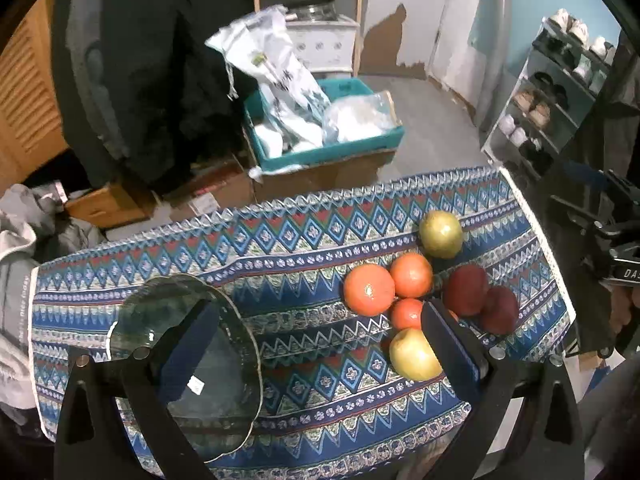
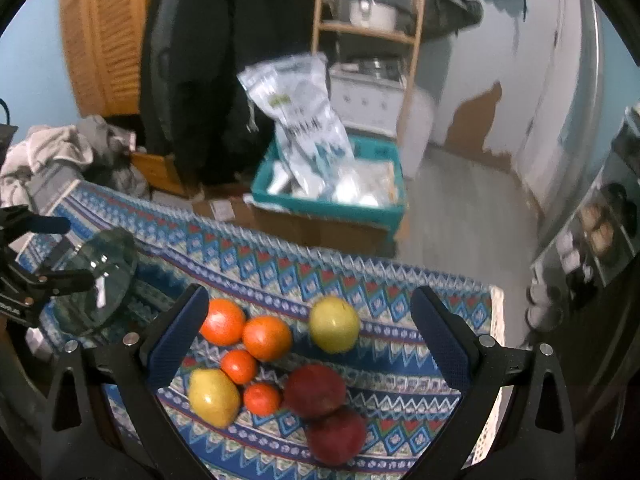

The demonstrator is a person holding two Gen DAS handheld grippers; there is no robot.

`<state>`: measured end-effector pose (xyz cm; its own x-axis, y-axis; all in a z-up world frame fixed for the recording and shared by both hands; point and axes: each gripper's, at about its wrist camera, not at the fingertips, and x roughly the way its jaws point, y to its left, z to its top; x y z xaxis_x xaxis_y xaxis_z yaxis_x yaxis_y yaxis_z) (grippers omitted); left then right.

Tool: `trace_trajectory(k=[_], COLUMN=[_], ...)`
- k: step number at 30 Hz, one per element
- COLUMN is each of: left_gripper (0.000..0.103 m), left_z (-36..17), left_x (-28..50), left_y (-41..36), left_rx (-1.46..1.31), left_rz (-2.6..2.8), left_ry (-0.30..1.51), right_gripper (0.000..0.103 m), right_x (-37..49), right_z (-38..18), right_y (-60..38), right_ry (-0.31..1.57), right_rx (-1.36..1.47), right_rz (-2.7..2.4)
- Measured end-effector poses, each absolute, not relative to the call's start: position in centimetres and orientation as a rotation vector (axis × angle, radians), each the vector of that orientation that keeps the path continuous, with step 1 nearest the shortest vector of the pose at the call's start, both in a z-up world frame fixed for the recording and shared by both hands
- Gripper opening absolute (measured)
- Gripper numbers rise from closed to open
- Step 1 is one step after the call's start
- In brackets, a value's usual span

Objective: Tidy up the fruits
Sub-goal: 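Move the left tool to the large orange while the right tool approaches the pear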

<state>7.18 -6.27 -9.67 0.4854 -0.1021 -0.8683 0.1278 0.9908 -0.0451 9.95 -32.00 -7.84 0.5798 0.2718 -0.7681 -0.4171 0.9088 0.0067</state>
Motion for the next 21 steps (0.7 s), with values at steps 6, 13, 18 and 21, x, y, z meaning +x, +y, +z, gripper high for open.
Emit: trace_trajectory(k=[6, 13, 18, 21], left_gripper=[0.102, 0.102, 0.102, 0.102], left_z=[-12.9, -16.9, -19.2, -20.6], left_x=[9.7, 11.5, 12.6, 13.1], left_y=[-7.6, -9.8, -11.3, -12.0], left_rx=[0.019, 0.093, 0.14, 0.181], left_rz=[-0.162, -0.178, -0.191, -0.184], left_ry=[1.141, 1.217, 1.244, 1.256], right_gripper=[0.1, 0.1, 0.1, 0.1], right_x=[11.7, 13.7, 14.6, 15.2], right_z=[-11.0, -13.9, -16.4, -17.6], right_y=[-33.4, -33.8, -33.7, -33.7], right_ry=[0.974, 1.06, 1.113, 1.144], right_rx=[-0.164, -0.153, -0.167, -0.155], right_rz=[0.391, 0.395, 0.399, 0.4])
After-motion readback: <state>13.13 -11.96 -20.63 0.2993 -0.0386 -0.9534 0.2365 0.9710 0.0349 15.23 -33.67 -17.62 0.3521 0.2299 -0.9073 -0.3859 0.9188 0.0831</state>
